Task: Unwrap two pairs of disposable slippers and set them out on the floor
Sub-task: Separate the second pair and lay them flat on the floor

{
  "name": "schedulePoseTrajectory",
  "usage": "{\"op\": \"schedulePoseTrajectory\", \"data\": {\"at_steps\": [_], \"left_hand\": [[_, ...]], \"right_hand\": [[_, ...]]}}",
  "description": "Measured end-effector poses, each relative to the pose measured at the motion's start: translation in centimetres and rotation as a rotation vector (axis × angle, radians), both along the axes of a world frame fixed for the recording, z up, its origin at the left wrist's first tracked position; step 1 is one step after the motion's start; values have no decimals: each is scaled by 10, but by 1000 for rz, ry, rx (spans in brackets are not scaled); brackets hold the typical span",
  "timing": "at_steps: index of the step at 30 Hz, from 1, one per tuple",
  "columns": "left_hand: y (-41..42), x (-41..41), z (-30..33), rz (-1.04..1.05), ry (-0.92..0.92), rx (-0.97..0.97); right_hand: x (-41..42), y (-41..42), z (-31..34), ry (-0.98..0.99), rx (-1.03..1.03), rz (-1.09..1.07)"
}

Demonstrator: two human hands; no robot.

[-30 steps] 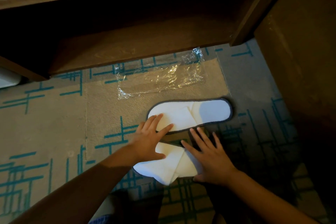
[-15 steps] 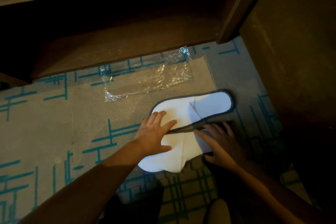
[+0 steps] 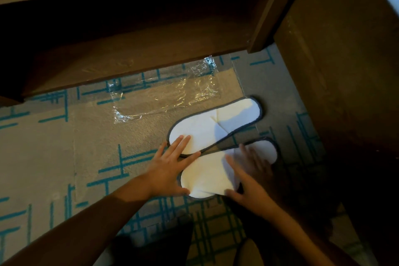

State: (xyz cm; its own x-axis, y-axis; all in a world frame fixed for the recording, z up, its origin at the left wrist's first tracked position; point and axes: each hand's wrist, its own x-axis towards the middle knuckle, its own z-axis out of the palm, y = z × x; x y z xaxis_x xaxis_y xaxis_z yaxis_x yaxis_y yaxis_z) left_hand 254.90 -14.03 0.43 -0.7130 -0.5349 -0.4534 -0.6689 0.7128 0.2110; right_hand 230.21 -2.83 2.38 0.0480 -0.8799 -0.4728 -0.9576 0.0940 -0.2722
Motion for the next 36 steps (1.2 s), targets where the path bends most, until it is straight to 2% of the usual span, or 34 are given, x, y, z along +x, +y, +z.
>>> {"op": "schedulePoseTrajectory", "data": {"at_steps": [4,9,23,33,36], "left_hand": [[-2,-5,0,-4,-2,-2],[-10,-15,2,-33,-11,-1],[-45,-65,7,-122,-12,-50],[-57,-82,9,-128,-5,-61],[-54,-82,10,-89,57,-111]], "right_hand": [[20,3,-11,6,91,22],[6,-3,-5,47,65,73],[-37,-19,-5,77,-24,-91],[-54,-27,-9,66,-29,-110],[-59,-28,-7,70,-34,-119]]}}
